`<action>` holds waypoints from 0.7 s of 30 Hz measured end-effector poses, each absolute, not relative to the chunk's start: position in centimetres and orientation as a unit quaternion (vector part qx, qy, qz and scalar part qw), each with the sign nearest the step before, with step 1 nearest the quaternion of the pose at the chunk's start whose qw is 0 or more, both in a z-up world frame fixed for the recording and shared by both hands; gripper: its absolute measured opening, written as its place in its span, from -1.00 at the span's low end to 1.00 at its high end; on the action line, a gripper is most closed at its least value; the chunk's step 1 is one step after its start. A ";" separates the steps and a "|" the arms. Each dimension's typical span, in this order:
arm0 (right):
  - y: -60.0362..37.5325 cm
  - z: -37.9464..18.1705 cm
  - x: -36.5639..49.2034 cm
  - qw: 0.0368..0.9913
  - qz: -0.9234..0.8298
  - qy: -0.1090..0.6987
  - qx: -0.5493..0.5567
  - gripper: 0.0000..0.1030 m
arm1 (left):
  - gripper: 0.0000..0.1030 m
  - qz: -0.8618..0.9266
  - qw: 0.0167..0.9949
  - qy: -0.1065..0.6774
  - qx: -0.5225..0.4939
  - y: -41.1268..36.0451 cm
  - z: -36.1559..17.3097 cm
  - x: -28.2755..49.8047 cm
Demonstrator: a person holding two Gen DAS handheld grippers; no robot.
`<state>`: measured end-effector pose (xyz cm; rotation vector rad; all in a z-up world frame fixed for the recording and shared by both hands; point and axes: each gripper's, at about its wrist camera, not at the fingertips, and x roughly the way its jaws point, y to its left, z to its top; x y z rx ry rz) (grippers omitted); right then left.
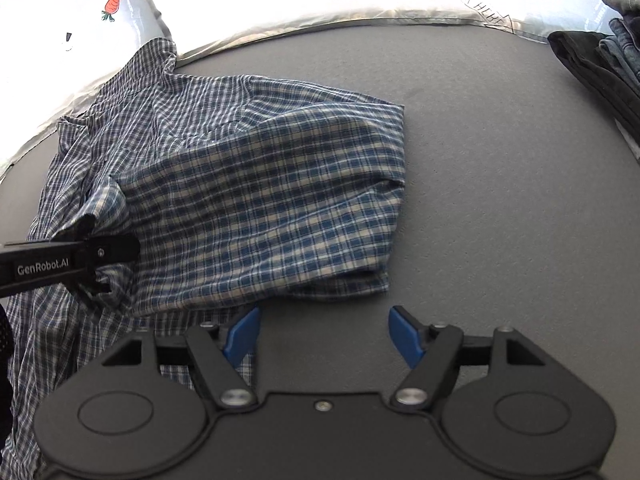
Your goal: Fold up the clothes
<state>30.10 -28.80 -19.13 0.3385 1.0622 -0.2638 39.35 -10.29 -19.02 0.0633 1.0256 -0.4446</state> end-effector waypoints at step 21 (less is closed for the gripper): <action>-18.9 -14.9 30.2 0.852 -0.107 0.503 0.101 0.47 | -0.88 -0.137 0.904 0.406 -0.013 1.8 -11.1 38.5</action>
